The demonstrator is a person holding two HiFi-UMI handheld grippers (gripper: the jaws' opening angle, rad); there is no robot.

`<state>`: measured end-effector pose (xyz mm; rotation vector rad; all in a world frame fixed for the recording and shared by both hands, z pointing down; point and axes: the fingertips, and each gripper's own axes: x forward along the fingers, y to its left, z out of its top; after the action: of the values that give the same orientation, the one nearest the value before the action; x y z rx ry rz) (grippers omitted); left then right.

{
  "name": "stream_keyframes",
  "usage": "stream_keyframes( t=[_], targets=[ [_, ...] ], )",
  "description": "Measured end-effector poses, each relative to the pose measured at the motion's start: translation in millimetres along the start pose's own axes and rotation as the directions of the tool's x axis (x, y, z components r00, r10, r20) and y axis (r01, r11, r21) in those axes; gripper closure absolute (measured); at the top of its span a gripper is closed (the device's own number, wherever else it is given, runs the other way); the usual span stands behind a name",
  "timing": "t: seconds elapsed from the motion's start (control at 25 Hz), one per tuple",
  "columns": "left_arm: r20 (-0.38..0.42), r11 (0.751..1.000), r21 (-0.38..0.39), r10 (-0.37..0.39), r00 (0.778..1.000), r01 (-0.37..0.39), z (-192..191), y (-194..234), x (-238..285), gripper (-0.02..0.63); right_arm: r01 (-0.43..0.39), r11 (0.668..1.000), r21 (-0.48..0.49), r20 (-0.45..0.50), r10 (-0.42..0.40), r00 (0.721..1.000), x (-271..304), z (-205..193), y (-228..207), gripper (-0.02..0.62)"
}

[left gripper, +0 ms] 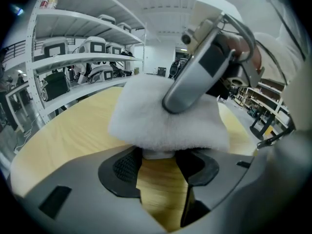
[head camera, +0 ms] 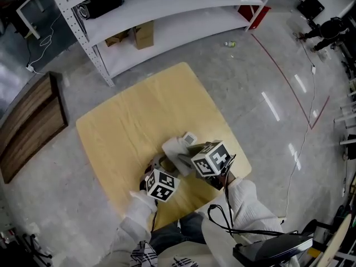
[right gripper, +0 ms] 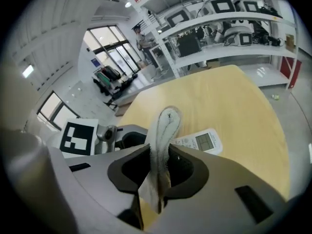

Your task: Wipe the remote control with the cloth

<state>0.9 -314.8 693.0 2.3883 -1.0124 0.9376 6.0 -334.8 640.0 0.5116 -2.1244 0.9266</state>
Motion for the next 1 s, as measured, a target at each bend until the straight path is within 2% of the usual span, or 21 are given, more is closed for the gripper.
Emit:
stream_keyframes(
  t=[0.12,0.2,0.6,0.72,1.0],
  targets=[
    [0.004,1.0,0.003,0.0,1.0,0.0,1.0,-1.1,1.0,0.385,0.089,0.994,-0.061,-0.042,-0.092,0.995,8.8,0.4,-10.1,0.506],
    [0.005,1.0,0.003,0.001,1.0,-0.001,1.1,-0.3,1.1,0.385,0.107,0.992,-0.063,-0.03,-0.109,0.994,12.3,3.7,-16.8,0.506],
    [0.006,1.0,0.005,0.0,1.0,0.0,0.6,-1.3,0.5,0.385,0.19,0.969,0.156,0.046,-0.199,0.979,-16.8,6.6,-61.4,0.506],
    [0.006,1.0,0.005,-0.003,1.0,0.003,-1.0,0.7,0.1,0.385,0.239,0.948,0.209,0.072,-0.259,0.963,-26.6,7.7,-78.4,0.506],
    [0.007,1.0,0.002,-0.005,1.0,0.005,0.7,1.6,-0.5,0.386,0.346,0.901,0.262,0.098,-0.381,0.919,-50.5,8.1,-105.5,0.506]
  ],
)
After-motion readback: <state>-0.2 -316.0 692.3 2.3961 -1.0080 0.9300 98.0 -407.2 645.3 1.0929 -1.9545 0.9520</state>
